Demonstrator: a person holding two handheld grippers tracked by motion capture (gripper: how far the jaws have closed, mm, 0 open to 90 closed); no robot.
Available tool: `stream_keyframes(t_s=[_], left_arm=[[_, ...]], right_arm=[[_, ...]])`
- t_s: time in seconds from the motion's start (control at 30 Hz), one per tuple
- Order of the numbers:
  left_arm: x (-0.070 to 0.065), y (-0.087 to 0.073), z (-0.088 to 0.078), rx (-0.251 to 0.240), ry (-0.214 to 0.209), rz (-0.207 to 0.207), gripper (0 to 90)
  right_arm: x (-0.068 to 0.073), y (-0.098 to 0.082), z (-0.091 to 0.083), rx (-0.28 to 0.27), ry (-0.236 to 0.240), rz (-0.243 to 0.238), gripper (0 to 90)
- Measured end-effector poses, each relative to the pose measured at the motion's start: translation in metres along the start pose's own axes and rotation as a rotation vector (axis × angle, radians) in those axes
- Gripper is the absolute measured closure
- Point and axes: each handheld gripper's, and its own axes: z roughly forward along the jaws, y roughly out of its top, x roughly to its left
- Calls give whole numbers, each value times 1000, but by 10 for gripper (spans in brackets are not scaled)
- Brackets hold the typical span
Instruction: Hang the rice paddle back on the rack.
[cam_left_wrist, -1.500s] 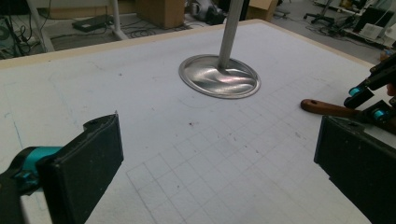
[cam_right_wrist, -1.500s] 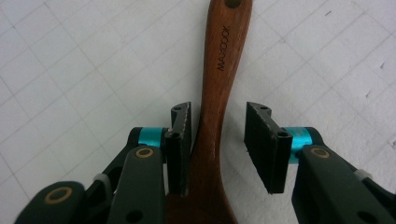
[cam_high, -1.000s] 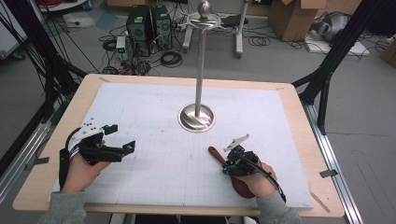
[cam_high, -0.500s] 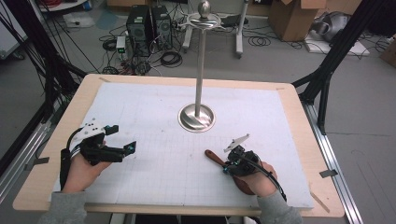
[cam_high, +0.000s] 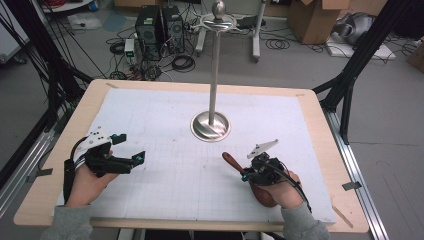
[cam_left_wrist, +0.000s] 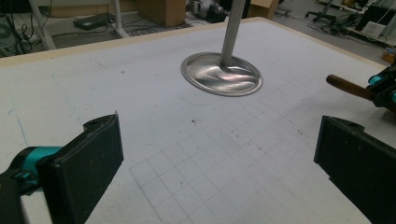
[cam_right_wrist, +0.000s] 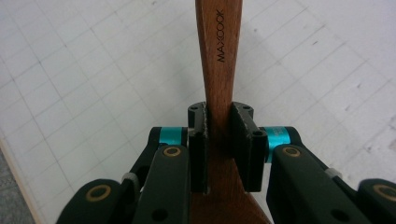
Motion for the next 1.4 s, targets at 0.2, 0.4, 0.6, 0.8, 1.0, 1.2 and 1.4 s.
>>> stream_keyframes(t_s=[0.2, 0.4, 0.6, 0.8, 1.0, 1.2, 1.4], left_arm=[[-1, 0, 1, 2, -3, 1, 17], [-1, 0, 0, 1, -3, 2, 18], [0, 0, 0, -1, -2, -1, 17], [-2, 2, -1, -4, -9, 3, 18], [-2, 1, -1, -4, -11, 0, 17], [-4, 1, 2, -1, -18, 4, 17], [-3, 1, -1, -8, -14, -2, 17]], right_arm=[[-3, 0, -10, -43, -2, 3, 772], [-6, -1, -16, -65, -6, 4, 772], [-8, -1, -26, -106, -7, 7, 773], [-13, -3, -33, -148, -7, 15, 773], [-18, -5, -44, -220, -18, 15, 774], [-20, -4, -56, -290, -39, 7, 775], [-23, -6, -65, -377, -62, 14, 775]])
